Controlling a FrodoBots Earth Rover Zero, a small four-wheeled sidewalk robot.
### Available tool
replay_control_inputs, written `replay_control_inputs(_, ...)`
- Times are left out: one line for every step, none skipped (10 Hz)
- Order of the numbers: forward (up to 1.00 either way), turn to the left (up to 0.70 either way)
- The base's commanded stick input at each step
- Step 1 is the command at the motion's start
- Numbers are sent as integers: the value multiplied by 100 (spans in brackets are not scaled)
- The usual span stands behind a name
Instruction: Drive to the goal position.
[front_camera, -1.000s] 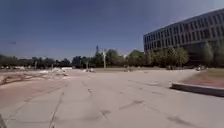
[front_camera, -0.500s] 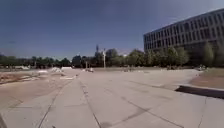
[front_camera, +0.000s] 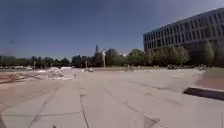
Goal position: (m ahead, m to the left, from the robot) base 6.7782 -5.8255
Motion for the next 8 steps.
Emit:
replay_control_inputs(70,1)
replay_control_inputs(70,-11)
replay_control_inputs(70,-31)
replay_control_inputs(70,-34)
replay_control_inputs(70,-34)
replay_control_inputs(70,-34)
replay_control_inputs(70,-34)
replay_control_inputs(70,-34)
